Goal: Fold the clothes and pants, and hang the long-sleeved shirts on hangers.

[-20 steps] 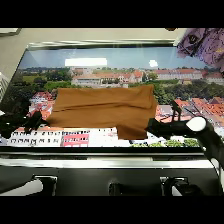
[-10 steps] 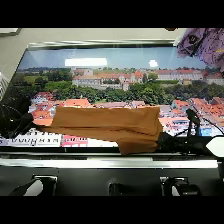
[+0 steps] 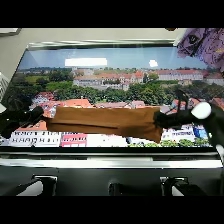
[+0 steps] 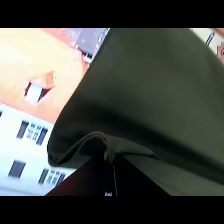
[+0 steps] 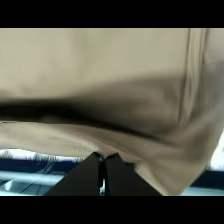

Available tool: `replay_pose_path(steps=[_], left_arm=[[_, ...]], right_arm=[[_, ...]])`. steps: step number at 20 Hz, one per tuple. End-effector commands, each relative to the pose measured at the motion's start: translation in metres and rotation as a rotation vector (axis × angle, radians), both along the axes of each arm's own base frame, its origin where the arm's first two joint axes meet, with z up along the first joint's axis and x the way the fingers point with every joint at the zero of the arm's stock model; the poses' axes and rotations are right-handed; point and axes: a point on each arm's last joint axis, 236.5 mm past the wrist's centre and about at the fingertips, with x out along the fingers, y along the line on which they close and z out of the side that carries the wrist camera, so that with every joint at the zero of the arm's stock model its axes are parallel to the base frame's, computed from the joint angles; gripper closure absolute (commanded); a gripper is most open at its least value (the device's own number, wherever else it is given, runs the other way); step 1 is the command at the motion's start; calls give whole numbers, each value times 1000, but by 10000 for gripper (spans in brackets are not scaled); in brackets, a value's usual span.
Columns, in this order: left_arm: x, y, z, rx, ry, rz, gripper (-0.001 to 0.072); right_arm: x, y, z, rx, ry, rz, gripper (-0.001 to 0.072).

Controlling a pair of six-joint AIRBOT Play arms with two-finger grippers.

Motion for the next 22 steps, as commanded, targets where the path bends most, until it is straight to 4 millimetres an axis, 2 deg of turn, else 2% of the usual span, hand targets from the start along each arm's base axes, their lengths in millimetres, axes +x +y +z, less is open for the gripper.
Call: replay_pose_path(steps=[1,3,6,10,14,15,16,17,18,19,20,22], left_arm=[[36,0,-17,13,-11,-29,690],[50,-4,-32,8,16,-58,690],[68,-9,-54,-1,49,-82,690],[93,-15,-59,5,34,-102,690],[102,-20,-64,9,29,-109,684],[101,-20,-65,8,32,-107,612],[102,-20,-64,3,36,-88,410],[102,-18,-60,-5,41,-62,166],[101,-16,-54,-11,46,-54,73],[101,-11,-46,-9,46,-53,73],[101,-4,-35,4,41,-55,72],[97,10,-12,39,37,-64,72]], right_arm=[[48,-1,-25,-18,15,46,683],[62,-1,-41,-23,35,65,682],[73,-1,-58,-26,62,82,682],[96,-4,-66,-38,16,62,682],[107,-5,-79,-40,12,43,681],[106,-5,-83,-39,26,45,672],[103,-4,-85,-34,39,44,567],[99,-6,-82,-29,59,45,413],[94,-10,-74,-22,84,57,283],[90,-19,-60,-18,95,85,223],[86,-31,-47,-17,92,110,214],[77,-70,-27,-18,74,105,119]])
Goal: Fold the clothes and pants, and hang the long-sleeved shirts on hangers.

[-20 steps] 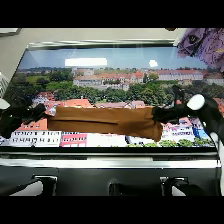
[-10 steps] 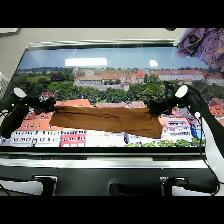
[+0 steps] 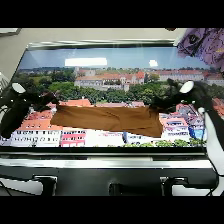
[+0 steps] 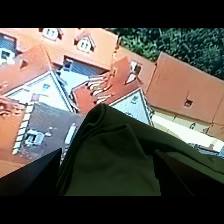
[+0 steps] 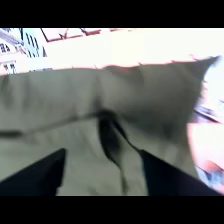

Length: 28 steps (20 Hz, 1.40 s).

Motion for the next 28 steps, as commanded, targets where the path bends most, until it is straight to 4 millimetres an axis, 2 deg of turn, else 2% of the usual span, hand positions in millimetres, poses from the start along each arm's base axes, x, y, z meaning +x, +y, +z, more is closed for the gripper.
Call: replay_pose_path(steps=[1,2,4,6,8,11,15,17,20,21,22,23,24,27,28], left_arm=[[-9,20,33,49,7,-9,72],[-10,25,41,70,-3,-11,72],[-13,29,51,96,-17,-16,72],[-17,27,51,92,-3,-23,72],[-18,25,50,90,4,-29,72],[-18,23,51,90,4,-31,72],[-18,23,51,89,4,-32,72],[-18,23,50,89,4,-31,72],[-18,22,49,88,8,-32,72],[-18,22,49,88,8,-34,72],[-18,19,49,81,9,-36,73],[-17,15,50,64,6,-36,72],[-16,8,52,38,-1,-36,73],[-11,-18,55,-21,-16,-55,78],[-11,-28,54,-33,-14,-73,125]], right_arm=[[-23,-51,27,37,24,-2,112],[-25,-59,30,114,9,-45,71],[-29,-68,28,246,-21,-100,51],[-41,-73,13,305,-4,-134,46],[-50,-68,-9,340,26,-140,37],[-51,-52,-39,414,77,-135,34],[-43,-44,-65,471,94,-157,35],[-45,-27,-70,493,122,-123,36],[-48,11,-72,491,146,-28,55],[-48,24,-71,496,148,-3,117],[-47,34,-70,495,146,16,283],[-47,40,-68,489,138,32,547],[-45,42,-63,478,120,43,680],[-33,28,-31,386,52,-15,683],[-32,21,-16,341,41,-36,683]])
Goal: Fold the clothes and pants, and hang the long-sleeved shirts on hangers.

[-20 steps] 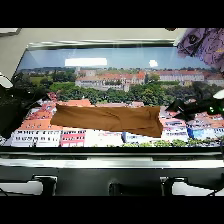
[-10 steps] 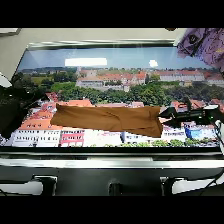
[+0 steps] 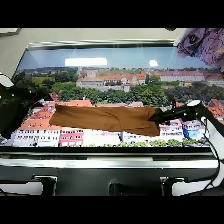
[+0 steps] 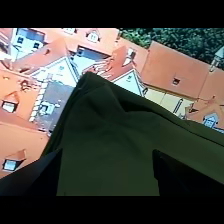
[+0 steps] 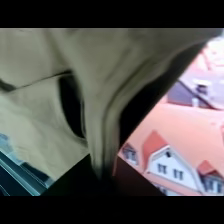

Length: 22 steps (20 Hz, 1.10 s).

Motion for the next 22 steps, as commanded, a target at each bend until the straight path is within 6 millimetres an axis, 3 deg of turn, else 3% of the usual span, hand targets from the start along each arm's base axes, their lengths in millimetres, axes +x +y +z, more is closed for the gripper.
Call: replay_pose_path(steps=[1,2,3,4,10,14,19,22], left_arm=[[3,-38,0,-65,-2,-49,299],[3,-58,-4,-84,6,-81,490],[4,-80,-9,-107,9,-111,618],[5,-108,-15,-140,9,-143,687],[-12,-310,-50,-416,18,-260,688],[-38,-433,-53,-615,21,-219,688],[-77,-551,-48,-741,12,-284,688],[-95,-592,-66,-776,91,-235,689]], right_arm=[[4,-13,42,-113,-28,-55,683],[1,-19,57,-148,-29,-57,683],[-1,-24,71,-177,-23,-70,683],[-2,-30,86,-207,-23,-83,683],[1,-62,162,-361,-57,-139,683],[-10,-77,197,-437,-32,-154,683],[-12,-85,227,-478,-63,-175,683],[-13,-85,231,-476,-62,-186,682]])
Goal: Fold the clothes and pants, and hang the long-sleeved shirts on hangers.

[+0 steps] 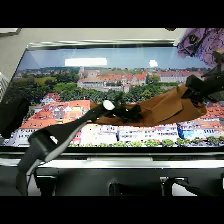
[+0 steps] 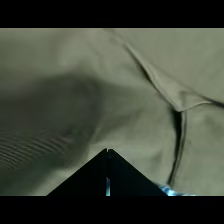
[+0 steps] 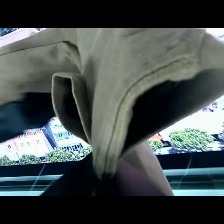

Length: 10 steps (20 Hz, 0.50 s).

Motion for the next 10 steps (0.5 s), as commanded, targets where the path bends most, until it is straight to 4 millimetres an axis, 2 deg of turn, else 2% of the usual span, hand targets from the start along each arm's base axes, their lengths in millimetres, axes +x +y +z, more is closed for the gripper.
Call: replay_pose_path(steps=[1,4,6,8,10], left_arm=[[-20,-56,-10,-67,102,47,689],[-17,-77,-1,-117,88,63,689],[-14,-72,3,-121,98,45,689],[-11,-48,1,-76,92,-38,691],[5,-1,-1,54,19,-135,692]], right_arm=[[-4,-2,8,-12,6,-16,682],[-5,-2,9,-11,4,-21,682],[-4,-2,9,-10,3,-28,682],[0,-2,10,-6,-8,-50,682],[6,-1,12,7,-29,-76,683]])
